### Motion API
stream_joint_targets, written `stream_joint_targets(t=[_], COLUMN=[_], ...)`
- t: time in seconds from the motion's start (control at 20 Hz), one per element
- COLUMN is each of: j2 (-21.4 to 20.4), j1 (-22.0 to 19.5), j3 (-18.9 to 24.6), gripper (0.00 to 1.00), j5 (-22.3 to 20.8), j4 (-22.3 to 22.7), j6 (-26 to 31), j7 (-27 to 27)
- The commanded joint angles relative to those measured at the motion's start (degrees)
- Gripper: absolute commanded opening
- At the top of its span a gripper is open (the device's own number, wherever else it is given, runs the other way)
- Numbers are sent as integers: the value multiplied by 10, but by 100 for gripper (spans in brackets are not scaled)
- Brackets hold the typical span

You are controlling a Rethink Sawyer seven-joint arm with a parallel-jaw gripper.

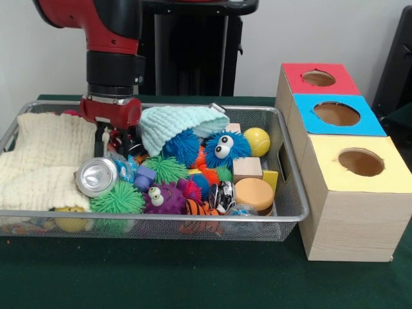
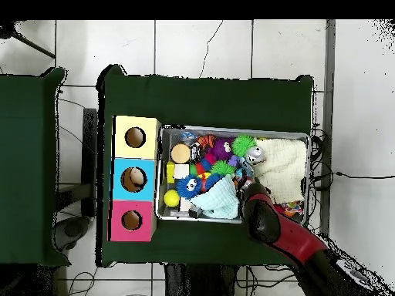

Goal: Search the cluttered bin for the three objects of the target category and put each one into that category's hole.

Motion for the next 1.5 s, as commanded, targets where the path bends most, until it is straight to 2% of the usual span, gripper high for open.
stream_joint_targets(t=[0.05, 0.55, 1.15, 1.5], j2=[20, 13, -32, -25], j1=[-5, 10, 69, 66], j3=[60, 48, 4, 5], gripper=[100, 100, 100, 100], j5=[-15, -4, 53, 57], j4=[8, 5, 8, 7], j6=[-38, -37, -8, -15], j7=[129, 128, 139, 140])
